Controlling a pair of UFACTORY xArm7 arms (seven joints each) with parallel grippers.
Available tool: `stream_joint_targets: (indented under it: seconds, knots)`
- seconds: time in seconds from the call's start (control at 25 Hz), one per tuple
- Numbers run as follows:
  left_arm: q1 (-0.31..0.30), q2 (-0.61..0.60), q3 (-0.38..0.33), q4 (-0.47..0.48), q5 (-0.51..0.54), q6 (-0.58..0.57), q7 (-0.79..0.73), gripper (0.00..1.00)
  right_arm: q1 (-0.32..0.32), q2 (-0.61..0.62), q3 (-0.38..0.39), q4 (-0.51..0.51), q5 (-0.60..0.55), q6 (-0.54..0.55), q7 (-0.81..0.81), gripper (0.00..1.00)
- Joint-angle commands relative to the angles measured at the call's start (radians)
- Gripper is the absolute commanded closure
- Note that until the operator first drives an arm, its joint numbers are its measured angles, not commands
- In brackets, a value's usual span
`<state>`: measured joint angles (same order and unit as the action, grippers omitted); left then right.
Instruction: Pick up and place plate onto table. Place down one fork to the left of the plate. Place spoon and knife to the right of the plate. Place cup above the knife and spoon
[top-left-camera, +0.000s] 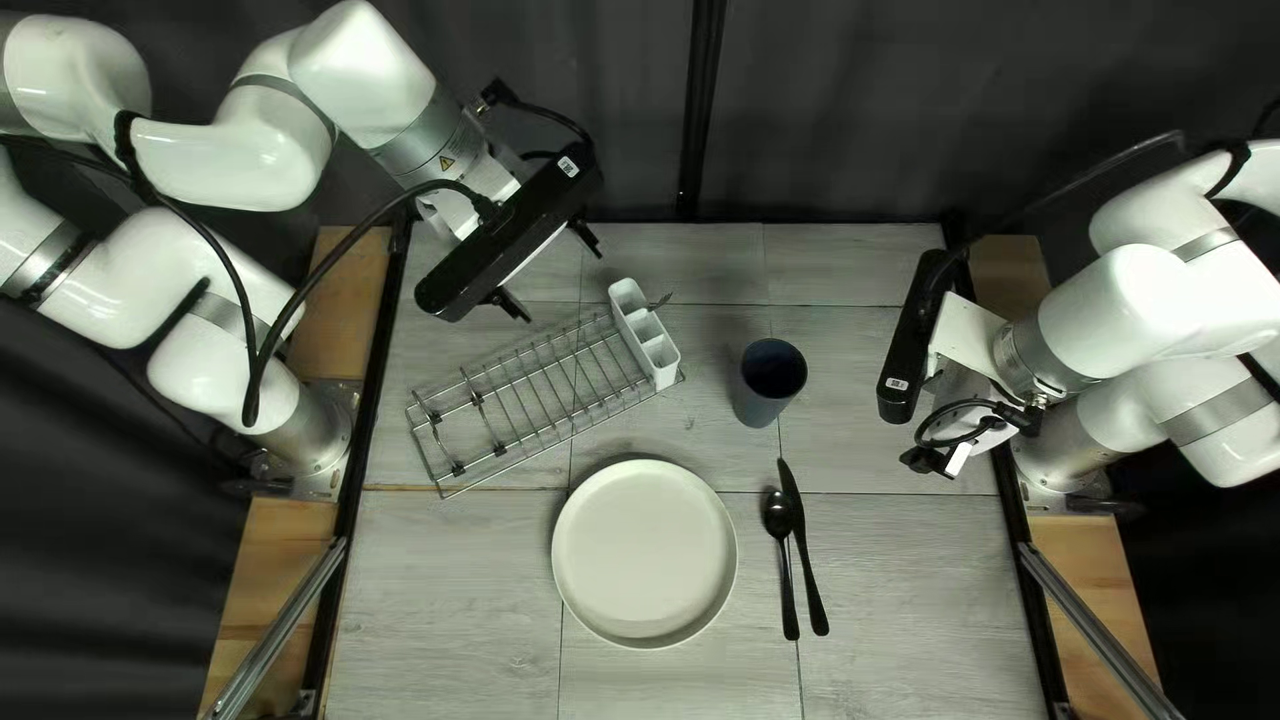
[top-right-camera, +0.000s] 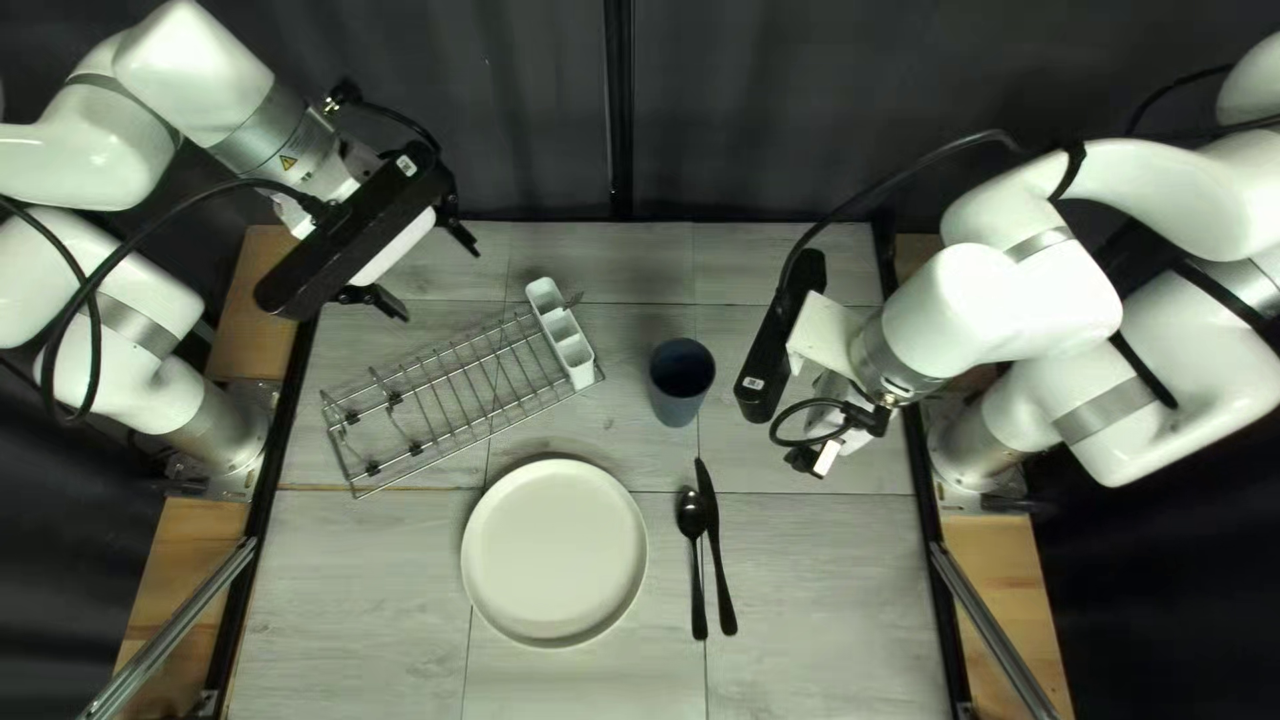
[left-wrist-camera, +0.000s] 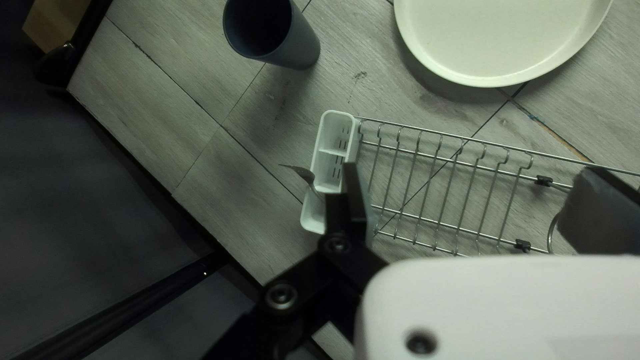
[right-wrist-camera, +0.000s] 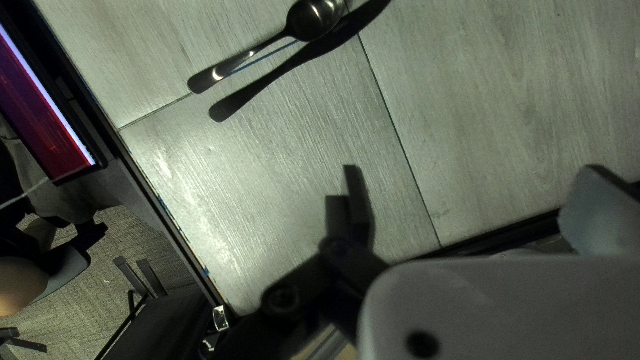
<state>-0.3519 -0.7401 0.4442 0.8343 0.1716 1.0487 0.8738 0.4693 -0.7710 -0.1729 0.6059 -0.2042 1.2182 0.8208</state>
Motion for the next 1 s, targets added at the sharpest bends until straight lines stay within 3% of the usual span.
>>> stream_joint_targets:
  seconds: [0.04,0.28,0.36,0.6,0.76,1.0]
  knots:
    - [0.085,-0.058,-0.055,0.048,0.029,0.168,-0.067,0.00,0.000,0.000,0.000,0.000,0.000,0.000,0.000,0.00]
    - [0.154,-0.134,-0.141,0.083,0.040,0.317,-0.156,0.00,0.000,0.000,0.000,0.000,0.000,0.000,0.000,0.00]
    - [0.174,-0.193,-0.175,0.048,0.039,0.326,-0.188,0.00,-0.005,0.057,-0.034,0.066,-0.027,0.017,-0.061,0.00]
    - [0.174,-0.193,-0.175,0.048,0.039,0.326,-0.188,0.00,-0.042,0.125,-0.141,0.157,-0.198,0.013,-0.340,0.00]
    - [0.174,-0.193,-0.175,0.048,0.039,0.326,-0.188,0.00,-0.051,0.096,-0.233,0.102,-0.308,-0.131,-0.539,0.00]
    - [0.174,-0.193,-0.175,0.048,0.039,0.326,-0.188,0.00,-0.068,0.089,-0.263,0.088,-0.333,-0.161,-0.566,0.00]
